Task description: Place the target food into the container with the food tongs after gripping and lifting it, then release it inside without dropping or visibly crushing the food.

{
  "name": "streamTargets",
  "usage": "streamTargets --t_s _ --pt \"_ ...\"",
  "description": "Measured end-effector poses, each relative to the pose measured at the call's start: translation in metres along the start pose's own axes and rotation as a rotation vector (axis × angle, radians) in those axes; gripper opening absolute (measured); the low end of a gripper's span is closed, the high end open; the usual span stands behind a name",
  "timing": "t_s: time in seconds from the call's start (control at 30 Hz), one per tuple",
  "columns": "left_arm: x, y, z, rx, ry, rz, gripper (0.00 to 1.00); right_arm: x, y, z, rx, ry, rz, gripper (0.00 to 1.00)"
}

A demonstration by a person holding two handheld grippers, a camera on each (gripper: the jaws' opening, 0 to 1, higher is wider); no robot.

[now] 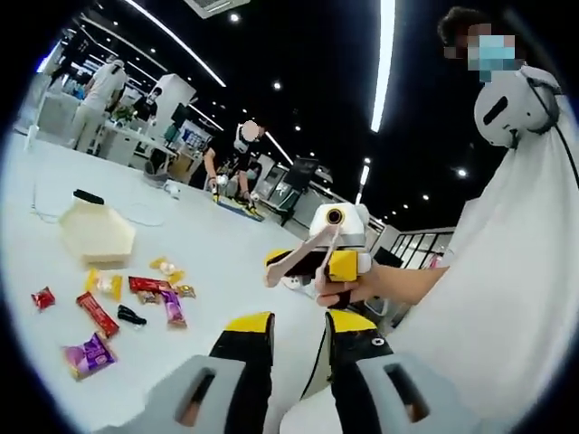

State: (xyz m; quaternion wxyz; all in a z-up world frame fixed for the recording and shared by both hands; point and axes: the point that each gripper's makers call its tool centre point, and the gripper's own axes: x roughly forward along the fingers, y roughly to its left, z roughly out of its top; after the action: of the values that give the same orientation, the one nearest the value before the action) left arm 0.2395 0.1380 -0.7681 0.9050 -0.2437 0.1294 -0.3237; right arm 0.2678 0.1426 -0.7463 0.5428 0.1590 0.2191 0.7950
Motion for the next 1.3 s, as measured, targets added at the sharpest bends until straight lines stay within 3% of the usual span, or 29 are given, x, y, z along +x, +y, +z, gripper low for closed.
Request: streamTargets --t_s 0.43,0.8,1.07,1.3 --pt "-0.006 0.017 -0.002 0.0 0.004 0.013 0.33 -0.005 -0.014 0.008 -0.014 -0.028 -0.11 0.29" --pt "-0.007 0.049 -0.009 0.015 0.037 0.118 0.6 -0.006 -0.027 0.004 -0.004 -0.048 -0.211 0.28" --pt "-0.01 0.065 0.0 0.036 0.001 0.182 0.83 -0.008 -0.035 0.005 0.001 -0.063 -0.235 0.29" --pt "-0.016 0.075 0.003 0.044 -0.021 0.242 0.94 -0.013 -0.043 0.006 -0.019 -0.06 -0.258 0.29"
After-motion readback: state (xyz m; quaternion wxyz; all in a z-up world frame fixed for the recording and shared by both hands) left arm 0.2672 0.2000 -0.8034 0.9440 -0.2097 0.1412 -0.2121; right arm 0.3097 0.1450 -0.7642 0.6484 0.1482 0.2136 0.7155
